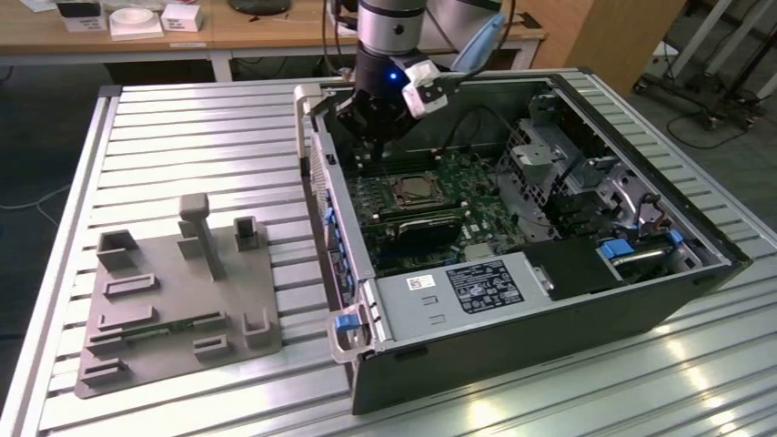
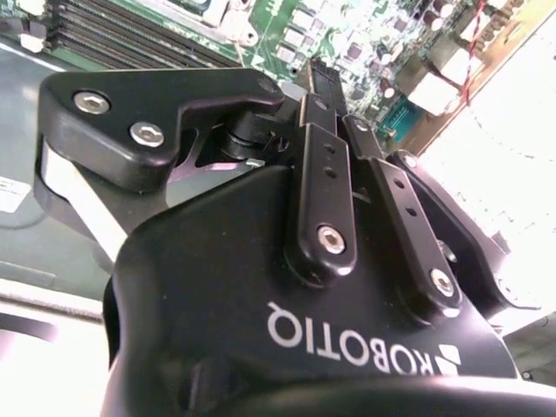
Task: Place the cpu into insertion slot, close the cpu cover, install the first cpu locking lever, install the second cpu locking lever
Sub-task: 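Install the first cpu locking lever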
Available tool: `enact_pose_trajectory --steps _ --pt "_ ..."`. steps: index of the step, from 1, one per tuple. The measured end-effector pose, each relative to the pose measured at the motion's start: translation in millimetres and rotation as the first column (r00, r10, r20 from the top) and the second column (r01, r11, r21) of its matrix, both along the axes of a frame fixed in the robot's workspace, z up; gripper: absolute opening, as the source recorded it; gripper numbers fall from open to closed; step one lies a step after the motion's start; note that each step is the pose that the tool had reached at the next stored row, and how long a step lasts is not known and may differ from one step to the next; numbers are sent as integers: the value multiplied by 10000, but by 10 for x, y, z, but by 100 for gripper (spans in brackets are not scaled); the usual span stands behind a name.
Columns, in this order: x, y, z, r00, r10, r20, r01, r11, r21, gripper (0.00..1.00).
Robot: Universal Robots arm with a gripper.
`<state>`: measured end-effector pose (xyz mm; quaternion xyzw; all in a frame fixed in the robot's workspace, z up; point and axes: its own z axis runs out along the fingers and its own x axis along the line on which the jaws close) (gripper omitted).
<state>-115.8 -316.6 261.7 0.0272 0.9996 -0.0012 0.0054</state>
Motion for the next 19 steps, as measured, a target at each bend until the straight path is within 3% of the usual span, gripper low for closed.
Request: enact_pose_trajectory --steps 8,13,19 --pt "-24 86 -5 9998 216 23 -216 9998 -1 10" --pt "-99 105 -8 9997 241 25 -241 9997 0 10" --pt "-101 141 -15 9996 273 23 -273 9996 -1 10"
